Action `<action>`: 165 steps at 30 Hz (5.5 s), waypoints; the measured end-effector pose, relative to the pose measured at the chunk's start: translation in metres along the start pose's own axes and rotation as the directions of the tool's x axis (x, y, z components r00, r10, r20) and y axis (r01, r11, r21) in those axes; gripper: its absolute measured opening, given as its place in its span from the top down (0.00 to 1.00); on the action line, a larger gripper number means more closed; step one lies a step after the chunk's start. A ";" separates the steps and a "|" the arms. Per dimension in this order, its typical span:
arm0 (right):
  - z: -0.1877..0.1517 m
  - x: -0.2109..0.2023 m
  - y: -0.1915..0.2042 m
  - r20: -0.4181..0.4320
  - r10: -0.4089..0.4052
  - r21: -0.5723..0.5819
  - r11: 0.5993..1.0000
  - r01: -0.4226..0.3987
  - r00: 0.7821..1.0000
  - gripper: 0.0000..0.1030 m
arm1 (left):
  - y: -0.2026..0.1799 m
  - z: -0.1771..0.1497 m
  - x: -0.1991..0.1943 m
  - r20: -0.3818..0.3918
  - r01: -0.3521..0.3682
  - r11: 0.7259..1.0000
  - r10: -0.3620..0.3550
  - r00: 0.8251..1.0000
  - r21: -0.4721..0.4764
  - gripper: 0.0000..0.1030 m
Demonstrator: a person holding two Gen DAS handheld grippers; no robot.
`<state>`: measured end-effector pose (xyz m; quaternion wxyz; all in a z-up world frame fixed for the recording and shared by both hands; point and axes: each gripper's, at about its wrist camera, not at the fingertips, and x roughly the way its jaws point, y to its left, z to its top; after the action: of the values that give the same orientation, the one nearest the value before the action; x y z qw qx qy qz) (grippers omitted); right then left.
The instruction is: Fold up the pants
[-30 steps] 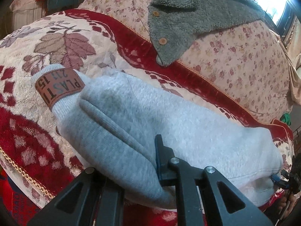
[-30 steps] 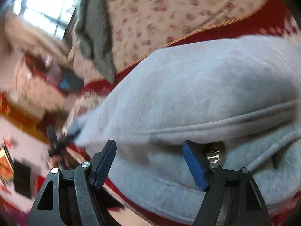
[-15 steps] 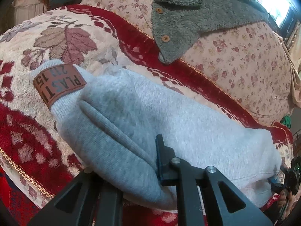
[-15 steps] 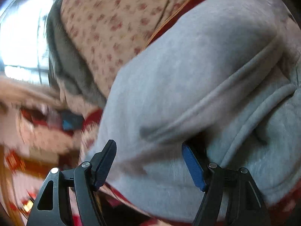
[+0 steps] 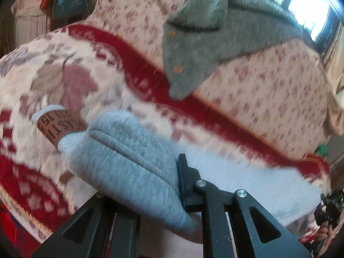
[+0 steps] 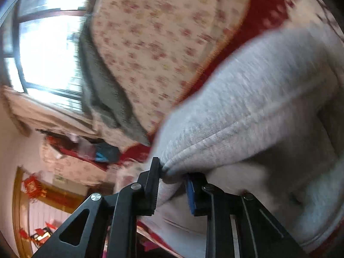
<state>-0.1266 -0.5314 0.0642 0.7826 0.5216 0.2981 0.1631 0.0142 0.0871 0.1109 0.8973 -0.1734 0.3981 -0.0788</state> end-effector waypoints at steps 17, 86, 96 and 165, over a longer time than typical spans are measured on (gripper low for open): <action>-0.035 -0.014 0.033 -0.204 -0.055 -0.131 0.991 0.028 0.978 0.91 | -0.032 0.035 -0.004 0.051 0.026 0.999 -0.028 0.998 0.030 0.88; -0.106 0.008 -0.034 -0.319 -0.261 -0.180 0.961 0.212 0.911 0.82 | 0.074 -0.053 0.025 0.020 -0.073 0.993 0.071 0.997 0.090 0.42; -0.117 0.010 0.066 -0.504 -0.311 -0.521 0.853 0.003 0.805 0.37 | 0.097 -0.081 -0.040 0.112 -0.115 0.992 0.108 0.988 0.050 0.17; -0.256 0.416 0.198 -0.521 -0.484 -0.824 0.499 -0.267 0.703 0.33 | 0.133 -0.055 0.041 0.074 0.120 0.926 -0.101 0.992 -0.357 0.55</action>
<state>0.0418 -0.0320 0.0509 0.7662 -0.0643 0.4839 0.4179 0.0013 0.1855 -0.0016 0.8548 -0.3594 0.3710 -0.0501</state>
